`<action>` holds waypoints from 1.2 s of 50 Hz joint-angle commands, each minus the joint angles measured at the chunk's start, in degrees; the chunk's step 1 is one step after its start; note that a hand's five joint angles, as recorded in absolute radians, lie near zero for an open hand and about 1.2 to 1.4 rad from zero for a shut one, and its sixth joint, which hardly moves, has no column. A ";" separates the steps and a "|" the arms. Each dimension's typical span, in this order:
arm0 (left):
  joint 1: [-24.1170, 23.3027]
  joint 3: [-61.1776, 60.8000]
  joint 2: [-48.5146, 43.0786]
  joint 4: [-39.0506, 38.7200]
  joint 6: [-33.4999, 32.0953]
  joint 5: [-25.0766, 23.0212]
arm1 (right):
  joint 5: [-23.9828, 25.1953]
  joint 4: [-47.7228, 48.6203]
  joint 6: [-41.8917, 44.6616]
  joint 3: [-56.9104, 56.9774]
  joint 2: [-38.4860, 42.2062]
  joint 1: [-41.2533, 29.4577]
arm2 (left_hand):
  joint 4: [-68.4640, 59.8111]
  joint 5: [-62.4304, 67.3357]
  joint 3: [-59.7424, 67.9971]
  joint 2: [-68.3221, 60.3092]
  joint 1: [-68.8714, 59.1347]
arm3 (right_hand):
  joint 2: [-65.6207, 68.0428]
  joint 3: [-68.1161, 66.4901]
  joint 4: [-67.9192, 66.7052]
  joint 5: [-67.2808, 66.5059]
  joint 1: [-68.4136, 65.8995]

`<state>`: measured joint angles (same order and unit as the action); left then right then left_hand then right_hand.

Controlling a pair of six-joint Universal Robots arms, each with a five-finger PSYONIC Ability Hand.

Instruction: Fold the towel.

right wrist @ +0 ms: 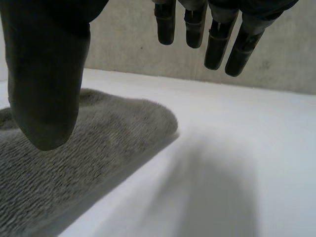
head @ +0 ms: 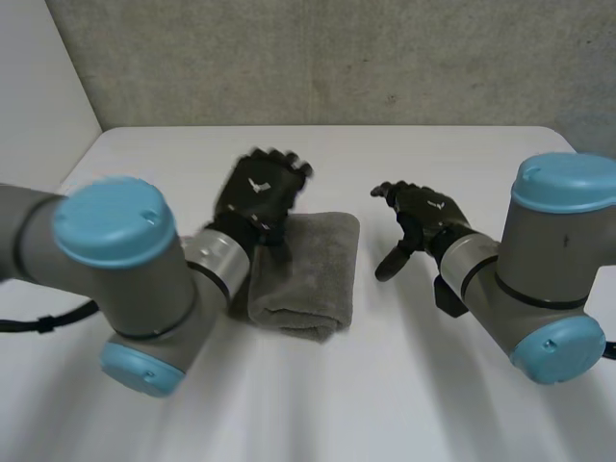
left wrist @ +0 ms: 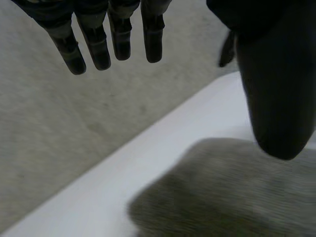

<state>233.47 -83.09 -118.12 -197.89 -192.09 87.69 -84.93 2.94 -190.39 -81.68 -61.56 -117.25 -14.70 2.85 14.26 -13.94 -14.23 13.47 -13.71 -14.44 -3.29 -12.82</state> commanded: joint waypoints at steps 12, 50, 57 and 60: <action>6.21 -0.32 -8.62 0.05 -0.21 -0.24 | -0.32 3.83 -7.71 2.32 8.12 -5.53 | 3.48 -1.63 -3.04 2.72 3.00 | -3.47 3.71 4.44 3.29 2.82; 11.22 -0.94 7.36 0.75 -2.23 0.28 | -4.09 2.78 6.93 9.80 -0.38 -7.13 | 3.81 -1.96 -3.37 3.06 3.34 | -3.47 3.71 4.44 3.29 2.82; 11.13 1.00 15.38 2.24 1.81 2.40 | -13.51 3.04 13.47 6.63 -9.02 -1.58 | 3.81 -1.96 -3.37 3.06 3.34 | -3.47 3.71 4.44 3.29 2.82; 11.22 3.02 16.87 4.35 5.15 7.14 | -16.76 2.95 14.79 6.10 -11.66 0.80 | 3.64 -1.80 -3.20 2.89 3.17 | -3.47 3.71 4.44 3.29 2.82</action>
<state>244.60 -82.39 -104.34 -195.93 -191.35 89.75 -95.96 5.78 -178.04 -74.46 -68.97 -120.04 -14.70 2.58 14.26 -13.94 -14.23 13.47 -13.47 -14.44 -3.29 -12.81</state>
